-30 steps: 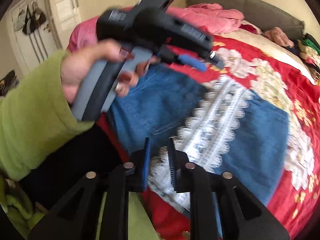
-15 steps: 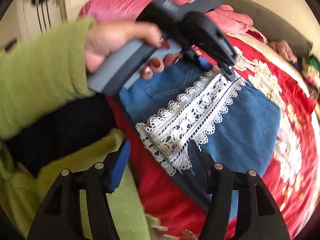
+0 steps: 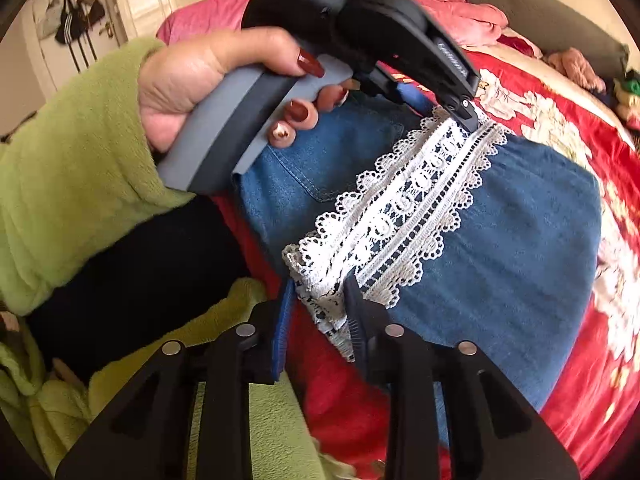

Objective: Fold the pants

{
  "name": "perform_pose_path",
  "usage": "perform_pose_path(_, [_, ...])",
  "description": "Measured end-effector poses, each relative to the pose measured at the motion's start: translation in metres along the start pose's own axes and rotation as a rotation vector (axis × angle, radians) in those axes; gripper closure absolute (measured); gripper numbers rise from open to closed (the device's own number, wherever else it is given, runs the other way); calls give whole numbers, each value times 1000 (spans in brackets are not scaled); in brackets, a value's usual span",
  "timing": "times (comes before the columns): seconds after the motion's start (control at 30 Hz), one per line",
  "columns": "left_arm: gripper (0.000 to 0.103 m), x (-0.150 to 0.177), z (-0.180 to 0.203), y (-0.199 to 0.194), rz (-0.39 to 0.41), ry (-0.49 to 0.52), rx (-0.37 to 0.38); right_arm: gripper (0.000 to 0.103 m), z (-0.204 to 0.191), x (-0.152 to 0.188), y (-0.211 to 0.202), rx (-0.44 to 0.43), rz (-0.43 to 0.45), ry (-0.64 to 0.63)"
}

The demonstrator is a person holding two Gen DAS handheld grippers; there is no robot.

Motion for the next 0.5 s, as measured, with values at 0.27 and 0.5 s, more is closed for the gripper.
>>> perform_pose_path(0.27, [32,-1,-7,-39,90,-18,-52,57,14,5,-54,11,149,54])
perform_pose_path(0.5, [21,26,27,-73,147,92,-155,57,64,13,-71,84,180,173])
Point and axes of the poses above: each gripper's, at about its wrist camera, not at the fingertips, and y roughly the way its jaws point, z to its right, x to its underside, the point moved 5 cm from there along y, roughly the way its jaws point, and after that the axes turned 10 degrees about -z, right-handed, at the moved point
